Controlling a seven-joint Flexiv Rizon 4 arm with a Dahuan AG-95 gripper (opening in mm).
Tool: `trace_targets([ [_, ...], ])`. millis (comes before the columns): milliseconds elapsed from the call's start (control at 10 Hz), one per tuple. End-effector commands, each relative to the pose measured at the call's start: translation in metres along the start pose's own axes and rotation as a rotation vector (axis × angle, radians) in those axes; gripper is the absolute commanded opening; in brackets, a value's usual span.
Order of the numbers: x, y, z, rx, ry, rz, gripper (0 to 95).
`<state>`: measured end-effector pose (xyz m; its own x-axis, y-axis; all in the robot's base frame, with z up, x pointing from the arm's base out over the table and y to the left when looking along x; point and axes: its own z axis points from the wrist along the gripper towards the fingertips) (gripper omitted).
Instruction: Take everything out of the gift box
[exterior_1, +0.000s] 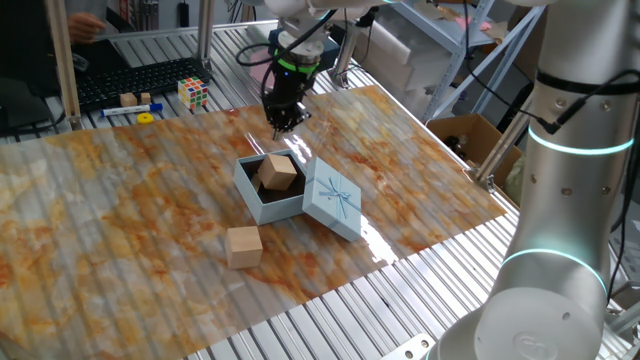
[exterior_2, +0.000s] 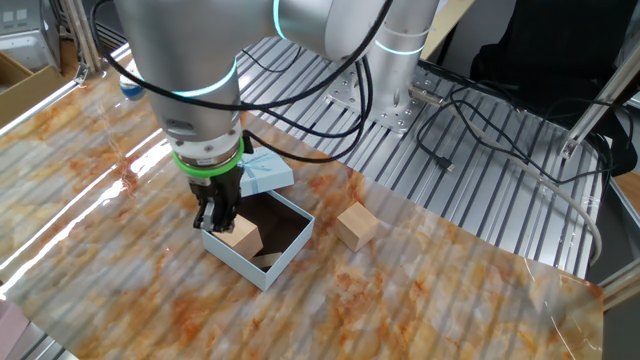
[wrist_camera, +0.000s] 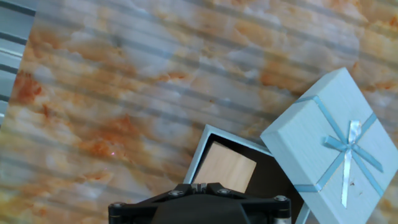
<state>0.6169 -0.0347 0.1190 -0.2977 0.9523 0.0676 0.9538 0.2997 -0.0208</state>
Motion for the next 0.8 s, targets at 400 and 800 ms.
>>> trace_targets([
  [400, 0.004, 0.010, 0.010, 0.028, 0.020, 0.094, 57.0],
  [800, 0.005, 0.014, 0.015, 0.035, 0.023, 0.093, 57.0],
])
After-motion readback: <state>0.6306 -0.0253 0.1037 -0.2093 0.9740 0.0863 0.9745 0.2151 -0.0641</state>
